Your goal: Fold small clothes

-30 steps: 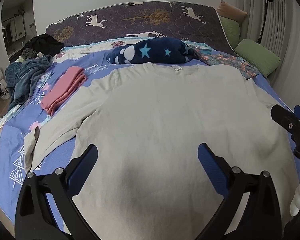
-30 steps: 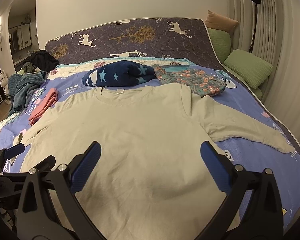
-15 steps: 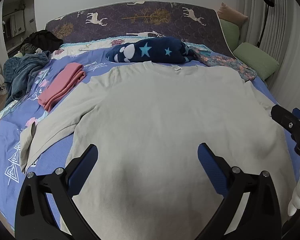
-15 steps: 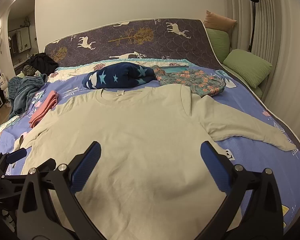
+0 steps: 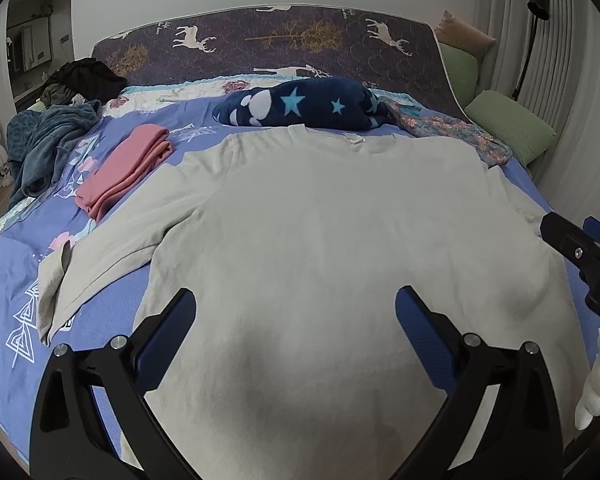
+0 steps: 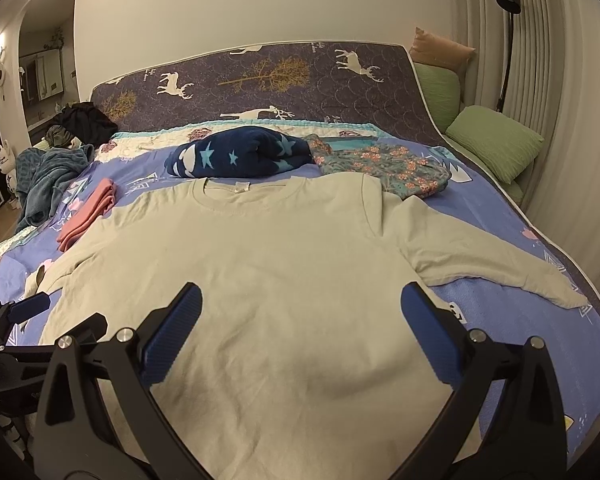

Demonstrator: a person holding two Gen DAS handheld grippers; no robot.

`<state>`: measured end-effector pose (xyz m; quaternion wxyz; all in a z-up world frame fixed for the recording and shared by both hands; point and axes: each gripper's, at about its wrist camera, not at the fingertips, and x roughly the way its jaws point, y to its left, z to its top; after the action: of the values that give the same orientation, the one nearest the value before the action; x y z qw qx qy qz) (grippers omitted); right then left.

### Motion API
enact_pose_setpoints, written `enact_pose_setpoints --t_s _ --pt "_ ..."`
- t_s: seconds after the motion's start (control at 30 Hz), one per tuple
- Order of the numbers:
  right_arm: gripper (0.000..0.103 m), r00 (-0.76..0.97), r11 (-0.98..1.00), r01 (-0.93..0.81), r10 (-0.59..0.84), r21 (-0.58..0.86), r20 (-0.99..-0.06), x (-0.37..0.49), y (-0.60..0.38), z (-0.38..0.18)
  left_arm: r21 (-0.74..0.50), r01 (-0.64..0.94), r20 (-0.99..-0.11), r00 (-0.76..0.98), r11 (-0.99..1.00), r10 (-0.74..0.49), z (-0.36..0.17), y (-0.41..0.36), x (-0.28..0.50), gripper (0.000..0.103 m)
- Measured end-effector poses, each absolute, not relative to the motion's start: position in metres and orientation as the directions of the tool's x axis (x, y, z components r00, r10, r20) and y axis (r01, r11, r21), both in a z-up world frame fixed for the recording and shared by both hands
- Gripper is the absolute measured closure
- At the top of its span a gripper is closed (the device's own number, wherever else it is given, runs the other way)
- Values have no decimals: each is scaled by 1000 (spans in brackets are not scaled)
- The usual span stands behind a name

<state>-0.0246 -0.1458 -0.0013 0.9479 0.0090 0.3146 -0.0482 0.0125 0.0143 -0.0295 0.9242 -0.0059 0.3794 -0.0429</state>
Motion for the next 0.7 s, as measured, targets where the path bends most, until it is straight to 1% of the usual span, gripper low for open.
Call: enact_pose_setpoints --t_s 0.7 --pt "2 794 996 77 -86 -41 -602 -24 -133 -1 -65 58 -695 714 996 -87 -33 32 8 3"
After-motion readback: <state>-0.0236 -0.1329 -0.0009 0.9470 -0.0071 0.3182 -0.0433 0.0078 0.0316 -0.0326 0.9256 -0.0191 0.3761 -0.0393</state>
